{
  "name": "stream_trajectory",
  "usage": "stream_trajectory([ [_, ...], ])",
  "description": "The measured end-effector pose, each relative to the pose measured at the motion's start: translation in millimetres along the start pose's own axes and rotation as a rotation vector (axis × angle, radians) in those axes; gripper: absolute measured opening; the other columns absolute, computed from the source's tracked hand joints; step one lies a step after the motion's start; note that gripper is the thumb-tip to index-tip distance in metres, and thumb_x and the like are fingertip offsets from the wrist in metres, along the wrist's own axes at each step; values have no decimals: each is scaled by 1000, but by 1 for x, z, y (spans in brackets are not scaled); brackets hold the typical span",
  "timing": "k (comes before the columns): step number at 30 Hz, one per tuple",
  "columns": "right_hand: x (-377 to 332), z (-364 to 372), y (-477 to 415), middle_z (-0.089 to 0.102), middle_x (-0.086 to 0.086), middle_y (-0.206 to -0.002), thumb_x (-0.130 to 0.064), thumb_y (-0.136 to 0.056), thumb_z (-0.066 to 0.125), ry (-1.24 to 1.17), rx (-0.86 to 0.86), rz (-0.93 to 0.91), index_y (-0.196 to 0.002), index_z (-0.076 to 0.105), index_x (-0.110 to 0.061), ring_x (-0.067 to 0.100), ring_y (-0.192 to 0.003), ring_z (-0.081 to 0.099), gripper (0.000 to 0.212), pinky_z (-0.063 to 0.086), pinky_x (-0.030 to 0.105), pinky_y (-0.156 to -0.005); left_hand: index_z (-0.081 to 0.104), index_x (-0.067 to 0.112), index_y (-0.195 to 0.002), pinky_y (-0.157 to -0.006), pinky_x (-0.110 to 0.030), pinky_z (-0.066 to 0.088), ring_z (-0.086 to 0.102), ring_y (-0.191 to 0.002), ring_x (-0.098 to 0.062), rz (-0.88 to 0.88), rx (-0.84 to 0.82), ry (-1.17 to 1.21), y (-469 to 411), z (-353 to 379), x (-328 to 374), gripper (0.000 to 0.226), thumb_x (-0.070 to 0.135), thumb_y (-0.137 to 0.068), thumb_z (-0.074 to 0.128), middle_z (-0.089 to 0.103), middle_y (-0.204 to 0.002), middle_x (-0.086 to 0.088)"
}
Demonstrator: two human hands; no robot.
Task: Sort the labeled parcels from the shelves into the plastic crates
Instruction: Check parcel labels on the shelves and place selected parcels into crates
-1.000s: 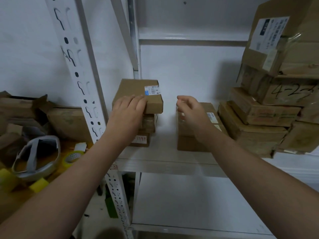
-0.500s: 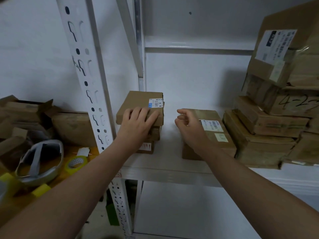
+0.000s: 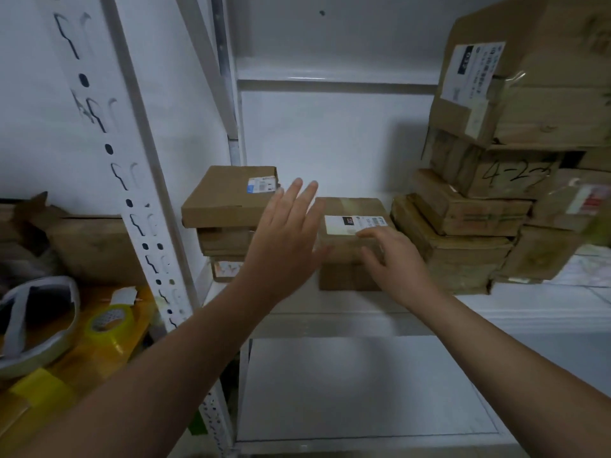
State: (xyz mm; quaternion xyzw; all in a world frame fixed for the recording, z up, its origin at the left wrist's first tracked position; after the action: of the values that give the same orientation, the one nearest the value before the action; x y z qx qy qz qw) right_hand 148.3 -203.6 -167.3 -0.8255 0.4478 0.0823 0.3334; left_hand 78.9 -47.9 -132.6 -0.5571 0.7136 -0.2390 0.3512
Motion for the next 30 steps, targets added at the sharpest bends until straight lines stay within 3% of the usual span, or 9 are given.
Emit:
stream_trajectory([
  [3, 14, -13, 15, 59, 7, -123, -13, -92, 57, -36, 15, 66, -120, 62, -10, 24, -114, 53, 28, 38, 24, -88, 60, 0, -120, -107, -46, 35, 50, -126, -36, 47, -40, 46, -6, 22, 34, 50, 34, -83, 58, 56, -132, -22],
  [7, 27, -18, 38, 60, 5, -118, -10, -92, 57, -106, 18, 132, -119, 63, -11, 17, -105, 54, 28, 38, 20, -84, 61, 4, -122, -99, -50, 44, 55, -120, -39, 61, -343, 124, -4, 74, 56, 65, 52, -83, 41, 58, -129, -22],
  [11, 47, -12, 64, 56, -4, -100, -15, -94, 55, -200, 21, 295, -115, 61, -17, 2, -77, 49, 22, 35, 9, -63, 31, 22, -148, -105, -46, 36, 28, -140, -28, -30, -541, 216, 8, 102, 60, 76, 49, -83, 61, 32, -152, -8],
  [14, 58, -6, 79, 57, -3, -90, -14, -94, 56, -281, 23, 371, -110, 58, -21, 7, -77, 51, 18, 36, 12, -62, 26, 24, -148, -102, -45, 39, 24, -140, -24, -63, -541, 190, 15, 92, 62, 81, 51, -83, 65, 28, -152, -4],
  [17, 61, -3, 92, 58, -1, -93, -16, -93, 57, -374, 29, 432, -108, 55, -23, 6, -79, 51, 17, 37, 10, -61, 24, 21, -149, -102, -50, 37, 25, -138, -29, -50, -565, 122, 31, 76, 69, 96, 61, -74, 68, 28, -152, -7],
  [19, 59, -1, 98, 57, -1, -93, -17, -91, 59, -456, 46, 456, -106, 53, -21, 8, -80, 53, 17, 41, 12, -63, 27, 18, -149, -99, -53, 40, 31, -135, -34, -2, -554, 43, 43, 68, 72, 99, 55, -71, 75, 33, -150, -13],
  [22, 56, 5, 114, 56, 1, -92, -23, -88, 65, -602, 34, 520, -98, 47, -23, 18, -85, 59, 21, 56, 34, -76, 41, 14, -142, -84, -54, 50, 48, -122, -39, 33, -461, -16, 56, 51, 79, 85, 37, -70, 81, 48, -138, -18],
  [24, 51, 9, 126, 55, 4, -92, -30, -86, 68, -718, 23, 601, -96, 42, -21, 24, -91, 62, 30, 58, 44, -80, 45, 13, -138, -80, -53, 52, 52, -116, -38, 26, -440, -10, 63, 42, 84, 83, 37, -68, 81, 52, -133, -17],
  [30, 30, 17, 156, 55, 2, -109, -48, -82, 69, -1034, -33, 886, -122, 28, -25, 19, -99, 62, 62, 59, 34, -75, 55, 13, -125, -72, -44, 54, 60, -97, -34, 35, -281, 104, 73, 6, 106, 79, 48, -60, 83, 61, -115, -11],
])
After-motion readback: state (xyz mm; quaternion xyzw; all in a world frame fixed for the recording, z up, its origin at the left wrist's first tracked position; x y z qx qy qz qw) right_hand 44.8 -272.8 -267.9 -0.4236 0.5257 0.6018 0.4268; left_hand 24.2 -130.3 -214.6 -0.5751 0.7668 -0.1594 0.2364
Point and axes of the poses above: each hand's wrist, its own y-axis away from the middle knuckle, its own z-axis out of the palm, x = y × z, the point moved 5 cm from there along -y, towards the middle knuckle
